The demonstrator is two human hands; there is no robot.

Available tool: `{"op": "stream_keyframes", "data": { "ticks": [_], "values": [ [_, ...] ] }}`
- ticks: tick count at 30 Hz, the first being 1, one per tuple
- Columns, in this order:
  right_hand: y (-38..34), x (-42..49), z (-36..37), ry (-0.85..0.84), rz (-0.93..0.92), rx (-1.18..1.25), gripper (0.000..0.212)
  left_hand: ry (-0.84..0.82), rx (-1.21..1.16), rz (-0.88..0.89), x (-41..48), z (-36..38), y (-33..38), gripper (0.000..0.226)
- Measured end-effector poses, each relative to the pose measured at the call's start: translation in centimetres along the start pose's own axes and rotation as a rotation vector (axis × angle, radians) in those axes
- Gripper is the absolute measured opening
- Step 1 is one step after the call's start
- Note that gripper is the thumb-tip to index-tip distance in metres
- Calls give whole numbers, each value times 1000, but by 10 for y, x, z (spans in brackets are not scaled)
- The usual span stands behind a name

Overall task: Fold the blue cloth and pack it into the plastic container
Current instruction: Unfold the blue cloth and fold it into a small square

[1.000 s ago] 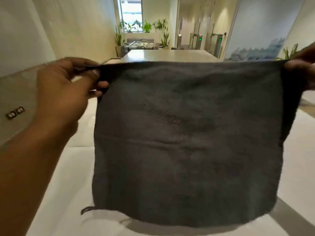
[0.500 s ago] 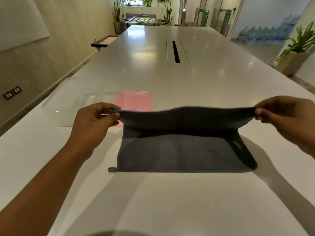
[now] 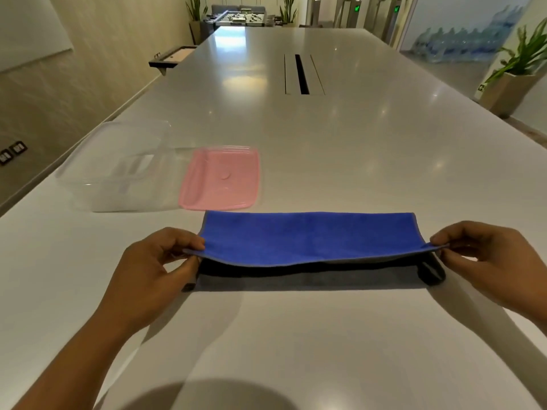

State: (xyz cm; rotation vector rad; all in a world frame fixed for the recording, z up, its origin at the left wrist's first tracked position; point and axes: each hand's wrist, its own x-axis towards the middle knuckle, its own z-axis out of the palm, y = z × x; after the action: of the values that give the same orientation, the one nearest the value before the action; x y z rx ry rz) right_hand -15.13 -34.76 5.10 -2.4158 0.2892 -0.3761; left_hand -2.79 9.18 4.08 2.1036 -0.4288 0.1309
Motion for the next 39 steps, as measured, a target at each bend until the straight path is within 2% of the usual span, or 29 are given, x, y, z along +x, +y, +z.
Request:
{"op": "stream_keyframes", "data": {
  "ticks": [7, 11, 14, 16, 19, 20, 23, 25, 31, 34, 39],
  "values": [
    [7, -17, 5, -13, 27, -31, 46, -20, 110, 40, -14, 3, -4, 39],
    [10, -26, 9, -20, 49, -49, 47, -14, 131, 8, -20, 5, -12, 37],
    [5, -31, 9, -90, 19, -75, 47, -49, 161, -15, -26, 7, -16, 34],
    [-3, -33, 7, -115, 1, -86, 38, -72, 230, 13, -27, 4, -15, 17],
    [-22, -28, 4, -9, 25, -72, 9, -63, 309, 62, -20, 2, -7, 32],
    [-29, -23, 4, 42, 18, -75, 9, -43, 299, 66, -15, 4, -2, 34],
    [-54, -1, 21, 123, -64, -77, 23, 1, 258, 109, 6, 24, 17, 26],
    [-72, 15, 44, 91, -127, -125, 27, -25, 261, 163, 22, 46, 29, 29],
    [-112, 30, 131, -249, -267, -281, 52, -290, 468, 295, 44, 115, 40, 46],
    [-101, 31, 147, -287, -240, -387, 65, -347, 577, 234, 41, 120, 21, 57],
    [-61, 34, 123, -274, -100, -517, 91, -326, 677, 166, 39, 104, 2, 85]
  ]
}}
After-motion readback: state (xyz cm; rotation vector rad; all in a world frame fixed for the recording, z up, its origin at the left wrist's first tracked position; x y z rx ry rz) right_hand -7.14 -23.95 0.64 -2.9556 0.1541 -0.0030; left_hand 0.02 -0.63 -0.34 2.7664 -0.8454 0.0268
